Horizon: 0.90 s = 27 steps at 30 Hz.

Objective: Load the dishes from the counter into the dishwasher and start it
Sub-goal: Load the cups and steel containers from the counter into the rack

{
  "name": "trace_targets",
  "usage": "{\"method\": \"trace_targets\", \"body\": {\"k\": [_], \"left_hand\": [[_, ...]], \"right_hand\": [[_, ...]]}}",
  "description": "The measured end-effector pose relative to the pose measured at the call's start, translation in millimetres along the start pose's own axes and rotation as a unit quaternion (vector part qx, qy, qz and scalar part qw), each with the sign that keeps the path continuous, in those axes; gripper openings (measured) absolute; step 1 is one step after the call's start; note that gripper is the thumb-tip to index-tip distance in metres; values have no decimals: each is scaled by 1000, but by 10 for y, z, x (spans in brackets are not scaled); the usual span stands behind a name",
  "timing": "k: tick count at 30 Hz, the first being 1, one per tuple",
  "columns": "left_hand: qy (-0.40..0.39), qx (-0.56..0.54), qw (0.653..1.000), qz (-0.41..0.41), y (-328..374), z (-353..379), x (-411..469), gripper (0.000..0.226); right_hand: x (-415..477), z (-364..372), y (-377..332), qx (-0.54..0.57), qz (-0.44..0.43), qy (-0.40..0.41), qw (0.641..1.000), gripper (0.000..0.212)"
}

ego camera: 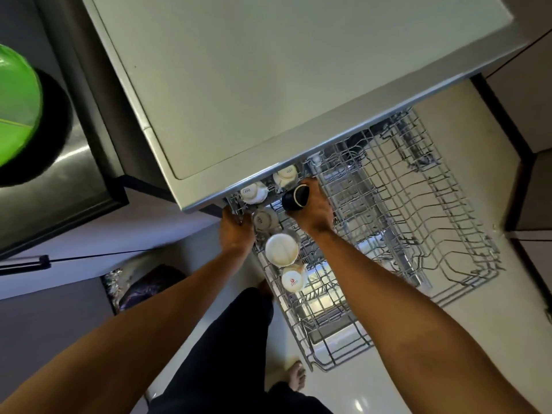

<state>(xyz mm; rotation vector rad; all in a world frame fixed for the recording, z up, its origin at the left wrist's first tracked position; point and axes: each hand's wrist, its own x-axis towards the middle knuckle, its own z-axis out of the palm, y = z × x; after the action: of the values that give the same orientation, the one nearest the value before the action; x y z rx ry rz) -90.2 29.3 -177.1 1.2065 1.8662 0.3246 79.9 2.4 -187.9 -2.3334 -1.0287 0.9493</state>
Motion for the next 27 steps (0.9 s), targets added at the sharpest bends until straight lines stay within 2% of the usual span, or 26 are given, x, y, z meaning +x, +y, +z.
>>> {"method": "trace_targets", "body": {"k": [5, 10, 18, 22, 25, 27], "left_hand": [[10, 12, 1000, 16, -54, 50, 29, 37], [9, 21, 999, 33, -44, 18, 43, 30], [3, 31, 998, 59, -15, -55, 14, 27], [-52, 24, 996, 71, -45, -204, -29, 15], [-69, 16, 995, 74, -61, -345, -145, 18], [-66, 27, 993, 91, -50, -428, -256, 11]], "right_hand": [[13, 197, 30, -23, 4, -19, 1000, 81], [59, 316, 3, -12, 39, 0, 999, 75], [87, 169, 102, -5, 49, -49, 998, 86], [-46, -20, 79, -17, 79, -52, 995, 76], [-208, -189, 73, -41, 109, -46, 992, 51], [-341, -286, 81, -47, 116, -46, 991, 32]]}}
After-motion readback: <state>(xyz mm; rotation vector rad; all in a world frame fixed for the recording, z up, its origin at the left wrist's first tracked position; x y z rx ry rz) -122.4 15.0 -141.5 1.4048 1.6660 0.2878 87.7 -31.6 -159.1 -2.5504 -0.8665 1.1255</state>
